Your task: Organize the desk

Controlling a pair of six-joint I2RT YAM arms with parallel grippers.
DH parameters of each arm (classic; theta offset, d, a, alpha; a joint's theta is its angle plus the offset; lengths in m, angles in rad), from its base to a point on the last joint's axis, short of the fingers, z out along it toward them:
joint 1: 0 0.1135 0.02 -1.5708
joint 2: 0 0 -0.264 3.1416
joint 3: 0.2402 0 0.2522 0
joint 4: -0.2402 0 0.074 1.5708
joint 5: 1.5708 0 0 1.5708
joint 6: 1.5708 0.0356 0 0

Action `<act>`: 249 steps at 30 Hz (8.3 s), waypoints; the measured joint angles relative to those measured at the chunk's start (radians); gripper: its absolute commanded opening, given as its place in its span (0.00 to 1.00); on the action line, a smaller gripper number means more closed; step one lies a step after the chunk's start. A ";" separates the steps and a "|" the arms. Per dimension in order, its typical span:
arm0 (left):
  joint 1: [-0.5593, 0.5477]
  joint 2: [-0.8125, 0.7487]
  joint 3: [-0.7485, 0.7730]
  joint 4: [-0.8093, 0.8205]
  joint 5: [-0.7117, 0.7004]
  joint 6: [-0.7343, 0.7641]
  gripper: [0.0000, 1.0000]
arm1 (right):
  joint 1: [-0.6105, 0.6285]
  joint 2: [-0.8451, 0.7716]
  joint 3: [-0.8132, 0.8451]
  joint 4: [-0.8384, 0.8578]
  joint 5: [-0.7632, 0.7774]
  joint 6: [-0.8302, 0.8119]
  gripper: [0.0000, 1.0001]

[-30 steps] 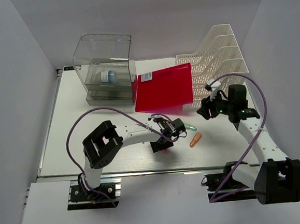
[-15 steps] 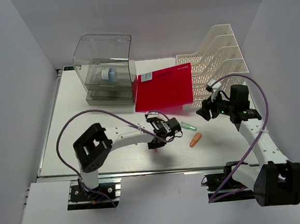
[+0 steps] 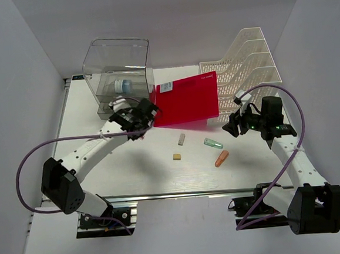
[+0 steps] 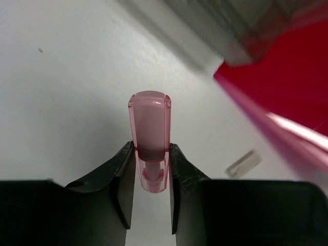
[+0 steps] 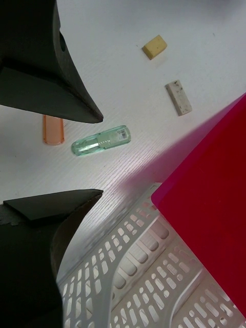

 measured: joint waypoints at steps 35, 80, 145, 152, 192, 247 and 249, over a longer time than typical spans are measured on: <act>0.507 0.072 -0.083 0.617 0.252 -0.288 0.04 | -0.005 -0.001 -0.001 0.000 -0.029 -0.026 0.61; 0.560 -0.405 -0.548 0.944 1.220 1.019 0.78 | 0.109 0.086 -0.126 -0.431 -0.114 -1.104 0.58; 0.561 -0.814 -0.605 0.870 0.399 1.078 0.87 | 0.752 0.863 0.877 -0.309 0.466 -0.385 0.00; 0.561 -0.813 -0.605 0.870 0.379 1.077 0.87 | 0.819 0.938 1.017 -0.135 0.550 -0.229 0.00; 0.561 -0.799 -0.611 0.870 0.351 1.075 0.88 | 0.892 1.161 1.131 0.204 0.759 -0.182 0.38; 0.552 -0.735 -0.625 0.923 0.850 1.165 0.73 | 0.414 0.377 0.180 -0.359 0.463 -0.211 0.77; 0.552 -0.735 -0.625 0.923 0.850 1.165 0.73 | 0.414 0.396 0.161 -0.332 0.480 -0.213 0.76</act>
